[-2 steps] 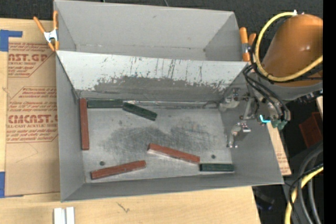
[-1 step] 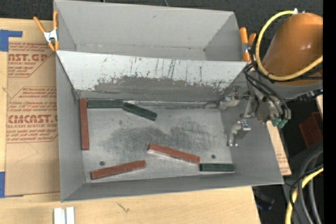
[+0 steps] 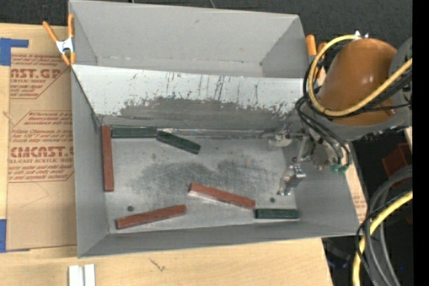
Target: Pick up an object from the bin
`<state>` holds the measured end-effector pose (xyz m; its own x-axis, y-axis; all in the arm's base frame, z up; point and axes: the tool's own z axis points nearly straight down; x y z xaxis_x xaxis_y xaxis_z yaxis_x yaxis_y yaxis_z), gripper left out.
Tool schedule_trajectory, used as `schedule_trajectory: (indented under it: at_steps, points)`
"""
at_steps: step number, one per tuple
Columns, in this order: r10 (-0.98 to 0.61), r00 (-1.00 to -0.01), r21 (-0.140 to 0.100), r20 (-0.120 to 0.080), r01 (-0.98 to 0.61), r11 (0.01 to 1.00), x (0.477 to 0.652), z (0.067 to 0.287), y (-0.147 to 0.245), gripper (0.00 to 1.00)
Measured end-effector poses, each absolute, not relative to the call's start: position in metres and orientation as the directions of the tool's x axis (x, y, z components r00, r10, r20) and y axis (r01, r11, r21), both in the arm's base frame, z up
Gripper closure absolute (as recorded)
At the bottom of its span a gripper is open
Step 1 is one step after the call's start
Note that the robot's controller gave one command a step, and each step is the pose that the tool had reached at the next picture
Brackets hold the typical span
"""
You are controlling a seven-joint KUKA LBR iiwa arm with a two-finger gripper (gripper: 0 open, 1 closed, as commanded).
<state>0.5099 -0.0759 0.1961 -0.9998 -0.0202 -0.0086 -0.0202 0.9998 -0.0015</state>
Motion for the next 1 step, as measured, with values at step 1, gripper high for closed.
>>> schedule_trajectory:
  at_steps: [1]
  points:
    - [-0.029,-1.000,-0.001,-0.002,-0.029,1.000,0.5049,0.1412,-0.0565,0.00]
